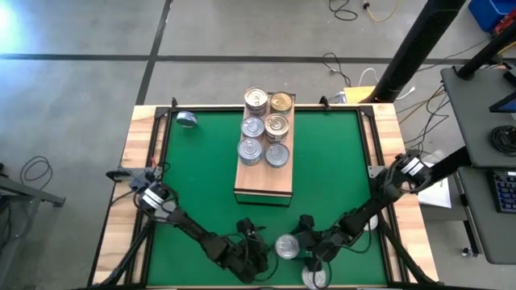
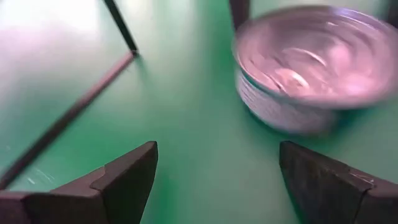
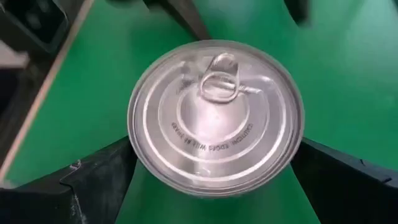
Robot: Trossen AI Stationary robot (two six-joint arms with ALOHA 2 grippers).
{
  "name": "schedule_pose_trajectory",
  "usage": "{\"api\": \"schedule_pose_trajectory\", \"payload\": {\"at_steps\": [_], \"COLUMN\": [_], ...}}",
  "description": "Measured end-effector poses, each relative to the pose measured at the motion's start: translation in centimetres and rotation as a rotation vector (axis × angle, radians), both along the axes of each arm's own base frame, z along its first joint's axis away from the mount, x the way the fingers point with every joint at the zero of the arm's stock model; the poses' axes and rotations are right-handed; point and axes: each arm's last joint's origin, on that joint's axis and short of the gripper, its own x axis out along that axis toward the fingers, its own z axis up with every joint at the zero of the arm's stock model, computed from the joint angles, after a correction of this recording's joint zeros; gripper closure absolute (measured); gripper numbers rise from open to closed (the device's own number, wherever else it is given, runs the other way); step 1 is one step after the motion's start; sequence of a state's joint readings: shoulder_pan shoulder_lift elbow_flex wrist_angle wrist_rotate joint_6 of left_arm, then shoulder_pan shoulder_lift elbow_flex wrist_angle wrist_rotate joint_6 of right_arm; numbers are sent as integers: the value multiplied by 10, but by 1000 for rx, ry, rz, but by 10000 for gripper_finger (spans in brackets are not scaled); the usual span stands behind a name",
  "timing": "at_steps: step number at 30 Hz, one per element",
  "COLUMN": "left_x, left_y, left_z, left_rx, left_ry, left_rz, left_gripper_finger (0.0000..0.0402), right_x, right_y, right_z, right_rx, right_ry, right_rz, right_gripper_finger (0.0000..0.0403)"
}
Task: Stack canned seafood by type on shelf
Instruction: Stack the green blue tuna can on top of the other green blue can on the shelf
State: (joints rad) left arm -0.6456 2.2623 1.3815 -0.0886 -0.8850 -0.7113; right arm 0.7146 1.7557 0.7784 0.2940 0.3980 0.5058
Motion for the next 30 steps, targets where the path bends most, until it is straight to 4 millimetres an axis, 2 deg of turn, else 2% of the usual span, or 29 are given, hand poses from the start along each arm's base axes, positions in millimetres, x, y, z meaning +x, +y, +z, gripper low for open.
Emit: {"api": "schedule_pose_trajectory", "payload": {"at_steps": [7, 12, 30], "left_x": [15, 19, 25], "left_y": [21, 25, 39], "left_z": [1, 1, 1], "left_rx": [32, 22, 31], "left_ry": [-1, -31, -114], "left_rz": [33, 52, 142], "left_gripper_finger": [82, 82, 83], "right_x": [16, 22, 40], "right_y": [-3, -6, -27], "right_z": [-11, -24, -25], "right_rx": [7, -9, -38], "right_ry": [-94, -97, -117], "right_rz": [5, -10, 25], "right_gripper_finger": [2, 2, 2]}}
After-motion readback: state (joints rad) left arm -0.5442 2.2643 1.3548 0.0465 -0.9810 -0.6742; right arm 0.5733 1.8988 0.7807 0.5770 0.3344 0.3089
